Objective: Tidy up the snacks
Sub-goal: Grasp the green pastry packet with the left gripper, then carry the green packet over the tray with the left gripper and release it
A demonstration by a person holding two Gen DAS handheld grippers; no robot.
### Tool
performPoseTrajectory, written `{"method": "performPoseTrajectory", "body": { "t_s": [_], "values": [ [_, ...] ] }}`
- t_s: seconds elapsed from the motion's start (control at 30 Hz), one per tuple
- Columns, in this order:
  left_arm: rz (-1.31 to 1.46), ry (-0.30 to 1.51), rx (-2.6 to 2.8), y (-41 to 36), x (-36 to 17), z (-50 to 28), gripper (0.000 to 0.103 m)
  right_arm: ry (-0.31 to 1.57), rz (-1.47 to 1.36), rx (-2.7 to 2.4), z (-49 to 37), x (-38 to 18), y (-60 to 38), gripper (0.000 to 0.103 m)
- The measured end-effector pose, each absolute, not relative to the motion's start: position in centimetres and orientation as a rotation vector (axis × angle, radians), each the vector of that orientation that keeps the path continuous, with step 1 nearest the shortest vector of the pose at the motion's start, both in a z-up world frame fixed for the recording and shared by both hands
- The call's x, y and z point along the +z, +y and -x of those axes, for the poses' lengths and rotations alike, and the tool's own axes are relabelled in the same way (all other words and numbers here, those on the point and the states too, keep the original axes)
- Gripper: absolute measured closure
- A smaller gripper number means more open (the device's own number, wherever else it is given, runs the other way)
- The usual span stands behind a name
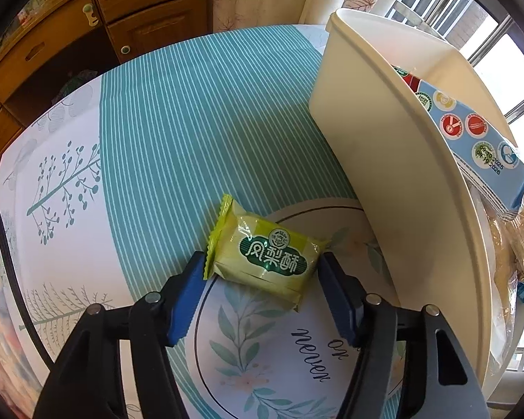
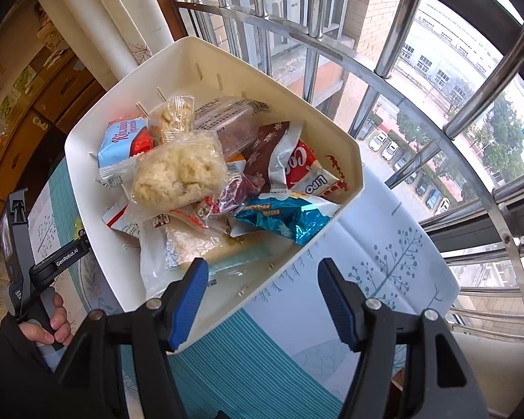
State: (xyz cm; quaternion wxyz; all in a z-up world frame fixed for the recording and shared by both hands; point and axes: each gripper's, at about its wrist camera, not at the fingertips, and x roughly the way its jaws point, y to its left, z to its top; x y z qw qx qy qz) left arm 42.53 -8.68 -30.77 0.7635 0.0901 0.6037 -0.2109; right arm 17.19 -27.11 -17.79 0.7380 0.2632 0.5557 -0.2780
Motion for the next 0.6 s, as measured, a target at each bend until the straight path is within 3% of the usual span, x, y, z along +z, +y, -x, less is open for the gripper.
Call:
{"method": "performPoseTrajectory", "body": {
  "t_s": [0.23,0.6],
  "values": [
    [-0.170,1.308,-0.440,-8.1,-30.5,-40.7,0.047,1.210,-0.587,-0.600,-16.7,-17.5,-27.3,0.037],
    [-0.152,1.328,-0.433,-6.8,-29.5,-38.8,0.048,1.177,-0.615,-0.597,-14.6,-16.4,-27.8,0.037]
  ]
}}
